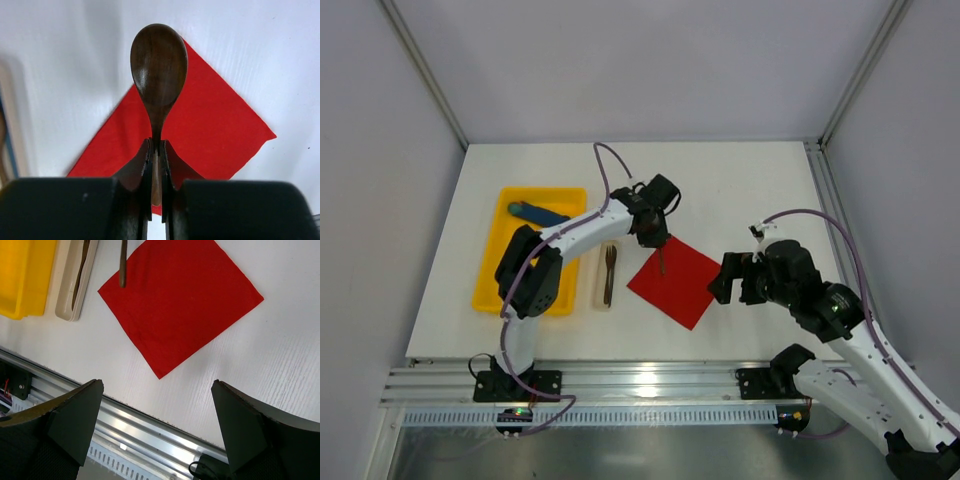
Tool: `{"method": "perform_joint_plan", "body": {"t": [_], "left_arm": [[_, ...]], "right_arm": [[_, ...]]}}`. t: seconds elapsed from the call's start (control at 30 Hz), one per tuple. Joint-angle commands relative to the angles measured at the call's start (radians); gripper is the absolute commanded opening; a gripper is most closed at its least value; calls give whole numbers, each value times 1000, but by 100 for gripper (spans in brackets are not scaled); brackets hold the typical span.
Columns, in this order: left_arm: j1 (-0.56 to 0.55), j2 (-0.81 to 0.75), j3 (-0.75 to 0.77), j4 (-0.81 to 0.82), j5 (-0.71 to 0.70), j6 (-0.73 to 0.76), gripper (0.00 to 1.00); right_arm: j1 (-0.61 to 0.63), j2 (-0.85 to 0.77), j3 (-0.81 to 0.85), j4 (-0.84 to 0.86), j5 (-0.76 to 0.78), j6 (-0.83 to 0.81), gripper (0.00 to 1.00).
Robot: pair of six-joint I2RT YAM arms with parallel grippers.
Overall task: Place the utensils on the paper napkin and roll it up
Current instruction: Place the utensils on the napkin.
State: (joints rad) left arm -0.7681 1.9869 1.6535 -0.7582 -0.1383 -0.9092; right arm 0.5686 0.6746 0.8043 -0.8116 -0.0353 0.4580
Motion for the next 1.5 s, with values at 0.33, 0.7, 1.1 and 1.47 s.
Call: {"method": "perform_joint_plan", "body": {"t": [0.33,0.7,1.1,1.47], "left_arm": [[-56,148,108,33,16,-89,0],[-65,170,101,36,22,-92,0],[-88,156,49,54,22,-111,0],[-86,174,55,59,20,-115,0]], "right_arm": [[5,-26,41,-14,55,-33,100],[5,-40,36,-12,58,-33,100],[4,-47,38,-17,52,-33,100],[5,-56,39,-20,54,-32,100]]}}
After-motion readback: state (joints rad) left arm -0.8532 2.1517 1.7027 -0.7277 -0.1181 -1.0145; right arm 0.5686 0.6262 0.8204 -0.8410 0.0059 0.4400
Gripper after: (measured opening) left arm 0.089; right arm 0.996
